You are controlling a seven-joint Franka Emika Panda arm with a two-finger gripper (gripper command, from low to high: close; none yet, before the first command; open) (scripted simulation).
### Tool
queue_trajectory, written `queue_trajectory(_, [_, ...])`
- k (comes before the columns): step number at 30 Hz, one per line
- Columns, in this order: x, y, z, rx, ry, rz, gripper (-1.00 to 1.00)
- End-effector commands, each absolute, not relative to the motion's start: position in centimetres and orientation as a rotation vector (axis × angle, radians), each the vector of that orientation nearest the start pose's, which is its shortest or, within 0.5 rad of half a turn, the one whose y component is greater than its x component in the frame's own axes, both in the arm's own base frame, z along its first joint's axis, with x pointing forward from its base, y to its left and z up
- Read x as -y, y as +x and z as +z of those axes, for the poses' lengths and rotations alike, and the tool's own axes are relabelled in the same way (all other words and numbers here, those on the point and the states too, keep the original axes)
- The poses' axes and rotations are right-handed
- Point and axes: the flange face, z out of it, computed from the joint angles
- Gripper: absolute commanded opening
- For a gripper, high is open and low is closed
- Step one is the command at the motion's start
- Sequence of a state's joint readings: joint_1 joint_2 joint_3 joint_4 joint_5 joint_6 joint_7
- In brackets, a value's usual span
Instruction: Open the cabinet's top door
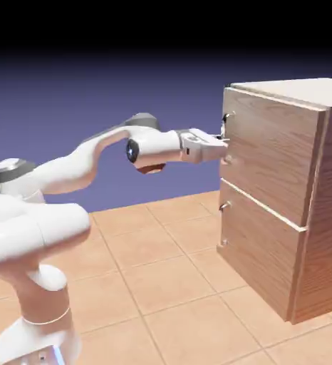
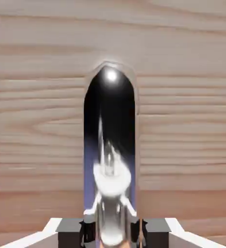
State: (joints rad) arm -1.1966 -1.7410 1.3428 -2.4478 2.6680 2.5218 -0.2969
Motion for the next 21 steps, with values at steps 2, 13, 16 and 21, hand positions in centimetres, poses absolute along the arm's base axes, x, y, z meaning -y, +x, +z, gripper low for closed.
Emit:
queue_trajectory(2, [-14.2, 42.0, 44.9, -0.611, -1.766, -1.681, -1.0])
queue_trajectory(13, [-12.4, 39.8, 43.9, -0.506, -1.744, -1.64, -1.0])
queue_trajectory(16, [-12.7, 40.2, 43.9, -0.522, -1.745, -1.649, -1.0])
queue_trajectory(21, [-13.1, 40.5, 44.4, -0.548, -1.755, -1.651, -1.0])
